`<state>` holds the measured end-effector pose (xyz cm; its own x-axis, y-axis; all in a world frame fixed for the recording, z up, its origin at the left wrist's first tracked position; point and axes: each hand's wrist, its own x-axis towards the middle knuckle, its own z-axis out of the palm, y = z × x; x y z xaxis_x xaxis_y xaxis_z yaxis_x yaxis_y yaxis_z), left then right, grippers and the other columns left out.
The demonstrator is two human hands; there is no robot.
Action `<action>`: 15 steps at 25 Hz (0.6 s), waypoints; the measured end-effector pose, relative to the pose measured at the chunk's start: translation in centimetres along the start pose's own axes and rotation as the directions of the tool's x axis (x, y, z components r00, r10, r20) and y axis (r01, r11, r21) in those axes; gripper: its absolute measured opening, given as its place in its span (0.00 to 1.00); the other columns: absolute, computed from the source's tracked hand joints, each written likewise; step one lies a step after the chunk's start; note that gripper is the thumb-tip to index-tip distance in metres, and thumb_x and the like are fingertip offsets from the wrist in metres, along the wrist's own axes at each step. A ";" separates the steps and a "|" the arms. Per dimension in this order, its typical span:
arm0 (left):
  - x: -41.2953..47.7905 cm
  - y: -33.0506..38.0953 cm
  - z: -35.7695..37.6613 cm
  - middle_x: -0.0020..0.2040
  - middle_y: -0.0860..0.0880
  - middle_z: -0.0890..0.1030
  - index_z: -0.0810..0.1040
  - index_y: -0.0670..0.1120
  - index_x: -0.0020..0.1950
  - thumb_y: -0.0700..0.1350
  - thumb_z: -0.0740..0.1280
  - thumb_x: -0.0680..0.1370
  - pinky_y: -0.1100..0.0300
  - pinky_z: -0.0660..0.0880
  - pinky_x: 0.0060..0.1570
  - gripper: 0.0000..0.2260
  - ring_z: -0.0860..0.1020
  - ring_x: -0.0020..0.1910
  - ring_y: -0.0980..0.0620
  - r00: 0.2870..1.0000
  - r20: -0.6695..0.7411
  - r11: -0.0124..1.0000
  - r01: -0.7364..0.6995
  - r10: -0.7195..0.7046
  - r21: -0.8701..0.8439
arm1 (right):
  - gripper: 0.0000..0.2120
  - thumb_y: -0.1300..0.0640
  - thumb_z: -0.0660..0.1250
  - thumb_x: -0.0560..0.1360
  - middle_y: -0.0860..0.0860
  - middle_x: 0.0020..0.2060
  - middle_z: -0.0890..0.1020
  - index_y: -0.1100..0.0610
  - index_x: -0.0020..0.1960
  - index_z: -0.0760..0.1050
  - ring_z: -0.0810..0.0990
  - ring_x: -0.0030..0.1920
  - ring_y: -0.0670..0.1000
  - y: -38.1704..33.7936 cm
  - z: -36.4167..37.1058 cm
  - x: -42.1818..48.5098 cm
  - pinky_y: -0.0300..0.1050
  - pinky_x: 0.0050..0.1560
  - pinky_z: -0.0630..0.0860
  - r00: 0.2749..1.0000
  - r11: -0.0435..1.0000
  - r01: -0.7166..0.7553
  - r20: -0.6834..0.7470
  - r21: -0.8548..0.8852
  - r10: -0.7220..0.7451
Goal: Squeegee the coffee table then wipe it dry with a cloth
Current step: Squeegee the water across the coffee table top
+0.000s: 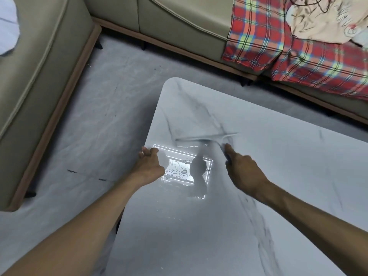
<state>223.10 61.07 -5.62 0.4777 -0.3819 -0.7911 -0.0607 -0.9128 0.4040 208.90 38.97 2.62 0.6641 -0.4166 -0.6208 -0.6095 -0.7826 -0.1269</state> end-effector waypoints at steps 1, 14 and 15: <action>-0.3 -0.2 -0.1 0.74 0.42 0.53 0.56 0.47 0.74 0.39 0.62 0.71 0.51 0.67 0.67 0.32 0.59 0.73 0.43 1.000 -0.023 0.999 -0.017 0.016 -0.029 | 0.24 0.56 0.54 0.80 0.62 0.53 0.80 0.51 0.75 0.55 0.78 0.49 0.65 0.1 -0.1 -1.2 0.50 0.42 0.70 0.999 1.000 0.006 0.033 -0.017 -0.005; -4.5 -6.2 0.4 0.53 0.48 0.80 0.65 0.52 0.64 0.40 0.63 0.74 0.50 0.78 0.50 0.21 0.80 0.47 0.46 0.984 -0.175 0.935 -0.043 -0.020 -0.351 | 0.18 0.53 0.51 0.82 0.62 0.53 0.79 0.53 0.70 0.60 0.77 0.50 0.66 -10.1 -1.0 8.6 0.51 0.41 0.68 0.973 0.995 0.082 -0.218 0.049 -0.070; -4.4 -6.3 0.6 0.54 0.48 0.80 0.65 0.52 0.65 0.41 0.63 0.73 0.49 0.78 0.51 0.22 0.80 0.48 0.45 0.986 -0.167 0.936 -0.034 -0.027 -0.351 | 0.19 0.52 0.51 0.82 0.62 0.51 0.80 0.50 0.72 0.59 0.77 0.48 0.65 -9.2 0.1 6.6 0.50 0.40 0.67 0.973 0.993 0.120 -0.202 0.012 -0.115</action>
<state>220.83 68.39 -4.96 0.6184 -0.3280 -0.7141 0.2346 -0.7903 0.5661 218.89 43.46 -0.36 0.8033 -0.4087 -0.4333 -0.5307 -0.8213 -0.2093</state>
